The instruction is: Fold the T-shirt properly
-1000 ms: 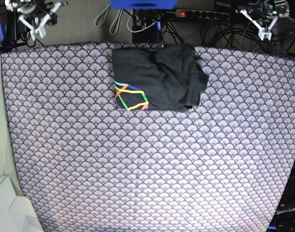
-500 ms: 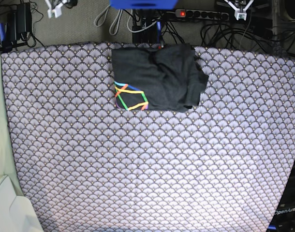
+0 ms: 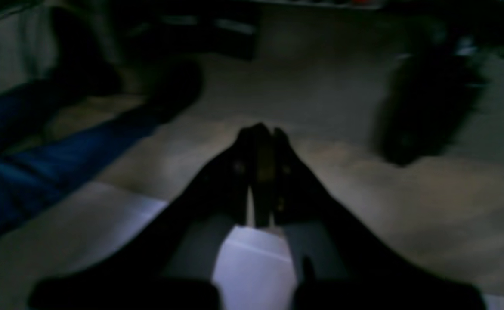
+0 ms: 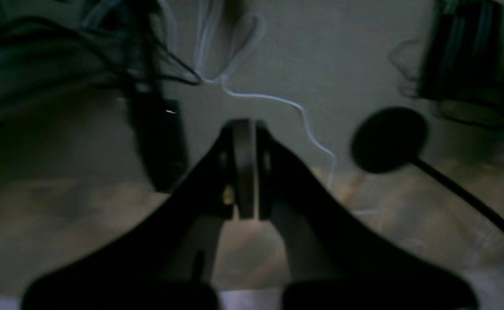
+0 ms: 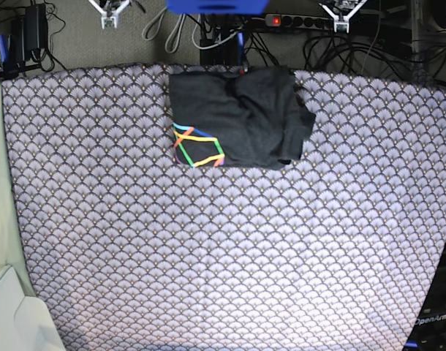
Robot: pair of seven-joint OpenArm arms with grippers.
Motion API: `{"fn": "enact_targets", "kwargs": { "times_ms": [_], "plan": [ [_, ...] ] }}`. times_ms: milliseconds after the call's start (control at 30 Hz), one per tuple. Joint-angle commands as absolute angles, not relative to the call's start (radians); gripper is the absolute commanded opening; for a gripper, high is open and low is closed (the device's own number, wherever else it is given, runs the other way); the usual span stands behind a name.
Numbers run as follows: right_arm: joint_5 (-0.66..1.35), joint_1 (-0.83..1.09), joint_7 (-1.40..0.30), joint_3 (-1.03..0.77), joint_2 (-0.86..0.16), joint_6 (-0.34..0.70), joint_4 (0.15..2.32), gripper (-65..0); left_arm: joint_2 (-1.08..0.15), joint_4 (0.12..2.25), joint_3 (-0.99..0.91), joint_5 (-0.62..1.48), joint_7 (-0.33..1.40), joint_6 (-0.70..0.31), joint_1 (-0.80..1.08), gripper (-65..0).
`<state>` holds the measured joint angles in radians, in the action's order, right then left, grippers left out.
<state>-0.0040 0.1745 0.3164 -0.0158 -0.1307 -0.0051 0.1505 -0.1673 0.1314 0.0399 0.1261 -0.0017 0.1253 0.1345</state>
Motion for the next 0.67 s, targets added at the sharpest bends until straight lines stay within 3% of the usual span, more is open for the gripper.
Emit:
{"fn": "enact_targets", "kwargs": {
  "times_ms": [0,233,633],
  "plan": [
    [0.001,0.16,0.331,-0.016,-0.137,-0.067,0.153,-65.0,-0.157,0.131,0.038,0.114,-0.007,0.142,0.136,-64.7],
    [0.001,0.153,0.332,-0.016,-0.104,-0.272,0.153,-65.0,-0.122,0.128,0.035,0.114,-0.008,0.228,0.101,-64.7],
    [0.001,0.16,0.335,-0.022,-0.102,-0.275,0.153,-65.0,-0.096,0.127,0.033,0.116,-0.064,0.262,0.077,-64.6]
  ]
}}
